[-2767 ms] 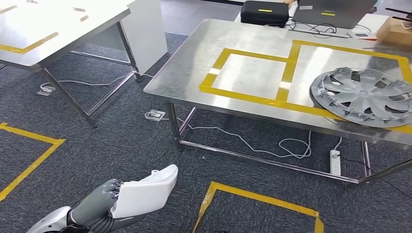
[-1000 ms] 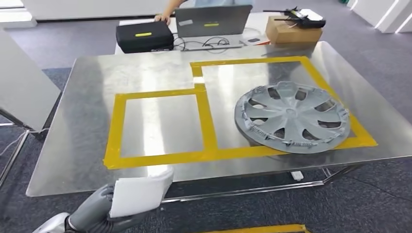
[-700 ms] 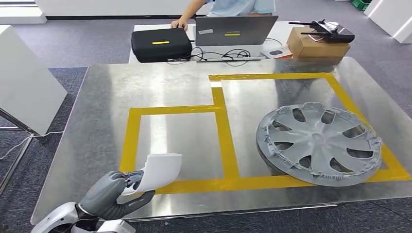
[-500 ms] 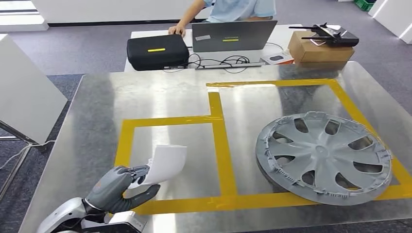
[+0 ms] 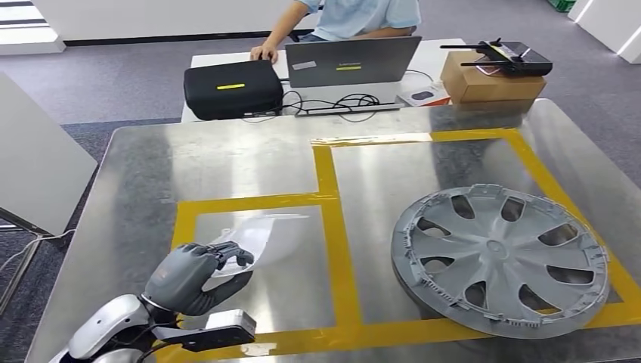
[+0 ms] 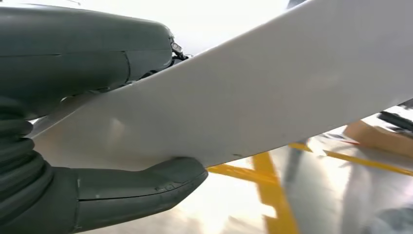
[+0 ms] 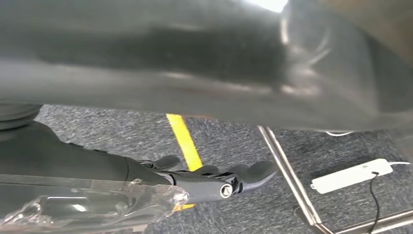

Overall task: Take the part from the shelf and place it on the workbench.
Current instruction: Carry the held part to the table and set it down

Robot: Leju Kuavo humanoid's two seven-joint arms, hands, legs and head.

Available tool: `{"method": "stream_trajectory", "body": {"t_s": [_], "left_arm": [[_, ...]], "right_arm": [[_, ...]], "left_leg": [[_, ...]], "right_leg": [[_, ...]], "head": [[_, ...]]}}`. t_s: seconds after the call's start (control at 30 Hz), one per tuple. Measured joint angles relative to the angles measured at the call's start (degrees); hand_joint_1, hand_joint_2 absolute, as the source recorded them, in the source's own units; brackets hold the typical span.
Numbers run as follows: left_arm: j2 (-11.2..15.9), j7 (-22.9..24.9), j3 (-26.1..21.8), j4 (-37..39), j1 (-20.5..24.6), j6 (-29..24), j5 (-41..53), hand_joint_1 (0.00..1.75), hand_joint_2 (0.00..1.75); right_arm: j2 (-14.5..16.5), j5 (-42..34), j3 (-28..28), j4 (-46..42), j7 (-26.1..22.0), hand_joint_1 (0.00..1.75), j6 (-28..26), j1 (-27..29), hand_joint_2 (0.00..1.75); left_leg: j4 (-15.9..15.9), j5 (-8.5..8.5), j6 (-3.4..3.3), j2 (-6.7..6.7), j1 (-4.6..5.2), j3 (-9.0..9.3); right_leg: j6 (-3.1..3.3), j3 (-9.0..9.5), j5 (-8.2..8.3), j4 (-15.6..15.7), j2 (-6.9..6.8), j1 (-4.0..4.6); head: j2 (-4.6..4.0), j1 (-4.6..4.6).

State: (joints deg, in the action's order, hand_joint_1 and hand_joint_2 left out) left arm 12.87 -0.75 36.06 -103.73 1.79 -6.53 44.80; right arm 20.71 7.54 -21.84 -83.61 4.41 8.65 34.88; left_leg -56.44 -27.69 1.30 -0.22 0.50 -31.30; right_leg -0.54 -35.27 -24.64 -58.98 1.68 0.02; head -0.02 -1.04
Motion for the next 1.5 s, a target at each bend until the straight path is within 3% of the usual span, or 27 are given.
{"method": "stream_trajectory", "body": {"t_s": [0.07,0.1,0.2,0.4,0.53,0.6,0.67,0.73,0.77,0.87,1.0,1.07,1.13,1.2,1.27,1.3,1.33,1.37,1.4,1.43,1.5], "left_arm": [[-1.00,1.48,0.61,1.12,1.18,-0.33,3.32,0.44,1.75],[-1.51,2.14,1.01,1.77,1.80,-0.37,4.83,0.00,1.31],[-2.52,3.79,2.01,3.26,3.11,-0.60,7.57,0.00,0.00],[-2.50,-2.22,0.30,3.38,0.67,-9.63,0.56,0.00,0.00],[-2.17,-3.82,-2.12,1.89,-1.94,-11.88,-0.05,0.00,0.00],[-2.15,-4.37,-3.18,0.97,-2.86,-12.21,-0.39,0.00,0.00],[-2.13,-5.22,-4.13,0.26,-3.85,-12.39,-1.03,0.00,0.00],[-2.10,-6.12,-4.85,-0.16,-4.86,-12.47,-1.60,0.00,0.00],[-2.09,-6.55,-5.15,-0.31,-5.24,-12.52,-1.87,0.00,0.00],[-2.07,-7.27,-5.78,-0.69,-5.82,-12.63,-2.48,0.00,0.00],[-2.07,-7.42,-5.92,-0.83,-5.89,-12.69,-2.64,0.00,0.00],[-2.07,-7.88,-6.47,-1.34,-6.17,-12.87,-3.12,0.00,0.00],[-2.07,-8.35,-7.08,-1.83,-6.72,-13.06,-3.82,0.00,0.00],[-2.07,-8.73,-7.27,-1.93,-7.03,-13.11,-4.46,0.00,0.00],[-2.07,-9.10,-7.45,-1.97,-7.12,-13.12,-5.09,0.00,0.00],[-2.07,-9.19,-7.55,-1.97,-7.22,-13.12,-5.33,0.00,0.00],[-2.07,-9.24,-7.67,-1.97,-7.36,-13.13,-5.49,0.00,0.00],[-2.07,-9.26,-7.82,-1.97,-7.52,-13.15,-5.64,0.00,0.00],[-2.08,-9.25,-8.00,-1.97,-7.69,-13.17,-5.86,0.00,0.00],[-2.09,-9.14,-8.23,-1.97,-7.83,-13.20,-6.22,0.00,0.00],[-2.24,-8.45,-8.87,-2.00,-8.05,-13.27,-7.90,0.00,0.00]], "right_arm": [[0.01,0.83,0.01,0.07,-0.25,0.00,0.36,-0.07,0.00],[0.01,1.17,0.00,0.13,-0.45,0.00,0.49,-0.14,0.00],[0.01,1.46,-0.01,0.25,-0.91,0.00,0.26,-0.19,0.00],[0.01,-1.65,1.79,-0.53,0.36,0.00,-5.48,1.36,0.00],[0.02,-1.88,3.14,-1.45,0.36,0.00,-6.26,2.33,0.00],[0.03,-1.50,3.45,-1.87,0.23,0.00,-6.09,2.56,0.00],[0.03,-1.13,3.67,-2.13,0.10,0.00,-5.86,2.67,0.00],[0.03,-0.99,3.85,-2.31,0.10,0.00,-5.82,2.77,0.00],[0.03,-0.95,3.94,-2.44,0.09,0.00,-5.86,2.88,0.00],[0.03,-0.84,4.14,-2.82,0.10,0.00,-5.96,3.22,0.00],[0.03,-0.76,4.20,-2.93,0.09,0.00,-6.02,3.29,0.00],[0.02,-0.56,4.42,-3.15,0.09,0.00,-6.26,3.57,0.00],[0.02,-0.40,4.65,-3.54,0.10,0.00,-6.60,3.82,0.00],[0.03,-0.40,4.74,-3.79,0.10,0.00,-6.79,3.87,0.00],[0.03,-0.41,4.82,-3.84,0.11,0.00,-6.91,3.94,0.00],[0.03,-0.42,4.86,-3.84,0.11,0.00,-6.96,3.95,0.00],[0.03,-0.43,4.90,-3.84,0.13,0.00,-7.03,3.95,0.00],[0.03,-0.44,4.96,-3.84,0.15,0.00,-7.09,3.95,0.00],[0.03,-0.48,5.03,-3.85,0.18,0.00,-7.17,3.95,0.00],[0.03,-0.54,5.13,-3.89,0.24,0.00,-7.26,3.96,0.00],[0.03,-0.77,5.40,-4.03,0.44,0.00,-7.55,4.08,0.00]], "left_leg": [[0.34,1.08,0.04,-0.06,-0.01,0.00],[0.37,1.29,0.04,-0.07,0.03,0.04],[0.28,1.51,-0.45,-0.08,0.17,0.08],[0.13,1.20,-1.32,-0.05,0.54,0.10],[0.75,1.97,-2.19,-0.06,0.45,0.40],[1.45,2.64,-2.52,-0.12,-0.05,0.55],[1.52,2.90,-2.52,-0.27,-0.32,0.25],[1.47,3.18,-2.16,-0.65,-0.53,-0.14],[1.44,3.36,-1.88,-1.00,-0.71,-0.34],[1.28,3.77,-1.16,-2.10,-1.32,-0.76],[1.08,3.89,-0.80,-2.56,-1.54,-0.97],[0.76,4.64,0.33,-3.96,-1.56,-1.73],[-0.32,4.26,1.44,-4.11,-1.52,-2.96],[-5.11,-0.09,1.72,-1.95,-1.48,-5.03],[-12.83,-5.22,1.82,-0.65,-1.43,-7.50],[-15.65,-6.23,1.78,-0.53,-1.43,-8.00],[-16.73,-5.95,1.65,-0.47,-1.41,-7.58],[-15.68,-4.69,1.43,-0.30,-1.35,-6.04],[-12.60,-3.12,1.08,0.27,-1.20,-3.46],[-8.35,-2.07,0.64,1.69,-0.90,-0.16],[-0.68,-1.75,-0.12,4.61,-0.16,5.09]], "right_leg": [[0.22,-0.24,-0.56,0.14,-0.15,0.03],[0.25,-0.12,-0.60,0.29,-0.19,0.00],[-0.59,0.54,0.30,0.75,-0.11,-0.15],[-1.65,0.91,0.65,0.97,-0.06,-0.62],[-2.40,0.99,0.60,1.06,-0.24,-0.75],[-2.76,-0.12,-2.10,-1.93,-0.68,-0.67],[-3.11,-2.74,-6.74,-9.29,-1.08,-0.76],[-3.45,-4.36,-9.18,-15.02,-1.21,-0.90],[-3.61,-3.59,-8.74,-14.72,-1.20,-0.99],[-4.00,1.88,-5.02,-6.71,-0.92,-1.34],[-4.38,4.64,-4.11,-2.24,0.05,-1.66],[-3.59,6.14,-4.07,0.32,1.45,-1.75],[-1.74,5.51,-3.90,0.51,1.06,-1.57],[-0.52,4.23,-3.21,0.52,-0.70,-1.32],[0.03,3.16,-2.37,0.50,-2.27,-0.90],[0.13,2.63,-1.86,0.47,-3.07,-0.69],[0.19,2.10,-1.37,0.45,-3.87,-0.47],[0.19,1.55,-0.88,0.43,-4.65,-0.26],[0.15,1.05,-0.45,0.42,-5.34,-0.08],[0.04,0.73,-0.10,0.39,-5.96,0.06],[-0.40,0.45,0.58,0.26,-7.15,0.25]], "head": [[0.00,-0.05],[0.00,-0.07],[0.00,-0.03],[0.00,0.01],[0.00,0.01],[0.00,-0.14],[0.00,-0.31],[0.00,-0.35],[0.00,-0.35],[0.00,-0.32],[0.00,-0.35],[0.00,-0.43],[0.00,-0.40],[0.00,-0.17],[0.00,-0.04],[0.00,-0.06],[0.00,-0.05],[0.00,-0.07],[0.00,-0.07],[0.00,-0.07],[0.00,-0.13]]}}
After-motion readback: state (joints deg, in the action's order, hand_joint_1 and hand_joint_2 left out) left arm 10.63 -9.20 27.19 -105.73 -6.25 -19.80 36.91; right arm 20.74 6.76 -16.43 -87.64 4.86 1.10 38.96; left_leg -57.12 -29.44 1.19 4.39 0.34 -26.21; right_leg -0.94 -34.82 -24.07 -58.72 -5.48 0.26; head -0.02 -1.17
